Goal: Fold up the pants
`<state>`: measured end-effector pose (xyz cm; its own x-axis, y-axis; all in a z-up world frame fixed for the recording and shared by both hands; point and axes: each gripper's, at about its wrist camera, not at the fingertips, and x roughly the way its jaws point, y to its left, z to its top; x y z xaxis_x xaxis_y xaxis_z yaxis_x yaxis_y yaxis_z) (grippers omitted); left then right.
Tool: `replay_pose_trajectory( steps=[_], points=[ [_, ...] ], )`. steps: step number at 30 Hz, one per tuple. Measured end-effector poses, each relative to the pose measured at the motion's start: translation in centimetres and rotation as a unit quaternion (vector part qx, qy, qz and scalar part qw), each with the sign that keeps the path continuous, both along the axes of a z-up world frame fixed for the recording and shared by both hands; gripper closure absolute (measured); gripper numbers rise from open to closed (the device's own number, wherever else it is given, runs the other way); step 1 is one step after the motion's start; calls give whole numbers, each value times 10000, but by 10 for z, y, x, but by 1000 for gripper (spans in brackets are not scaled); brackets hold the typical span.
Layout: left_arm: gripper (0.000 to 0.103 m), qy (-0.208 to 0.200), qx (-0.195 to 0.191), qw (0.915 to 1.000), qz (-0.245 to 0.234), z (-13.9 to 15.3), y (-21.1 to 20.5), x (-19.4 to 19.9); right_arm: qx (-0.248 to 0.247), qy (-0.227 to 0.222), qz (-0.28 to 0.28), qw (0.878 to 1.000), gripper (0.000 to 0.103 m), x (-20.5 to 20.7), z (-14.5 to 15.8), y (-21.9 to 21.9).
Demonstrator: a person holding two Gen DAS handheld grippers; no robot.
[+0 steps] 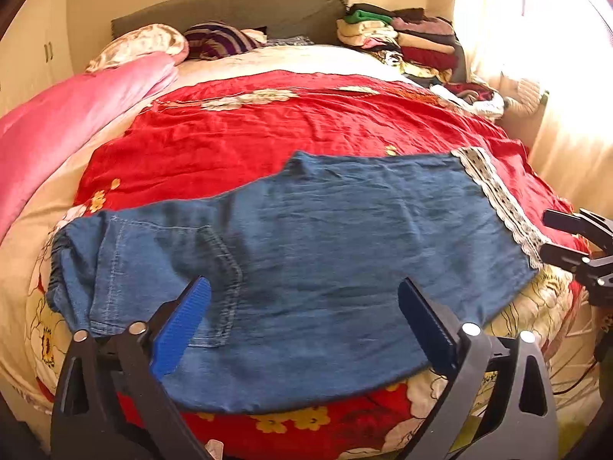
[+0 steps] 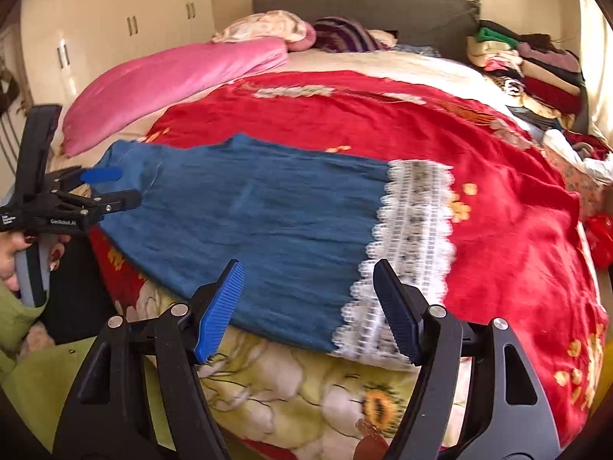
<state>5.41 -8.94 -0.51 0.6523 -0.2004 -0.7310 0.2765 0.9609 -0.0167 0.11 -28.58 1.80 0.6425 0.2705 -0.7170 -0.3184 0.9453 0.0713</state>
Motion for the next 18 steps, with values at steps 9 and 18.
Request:
replay_pose_trajectory(
  steps=[9,18],
  points=[
    [5,333,181,9986,-363,-28,-26,-2,-125,336,94,9993,40,8,-22,21],
    [5,620,289,9967,-446,-50,-34,1,-401,796,-103,9960,39,16,-52,24]
  ],
)
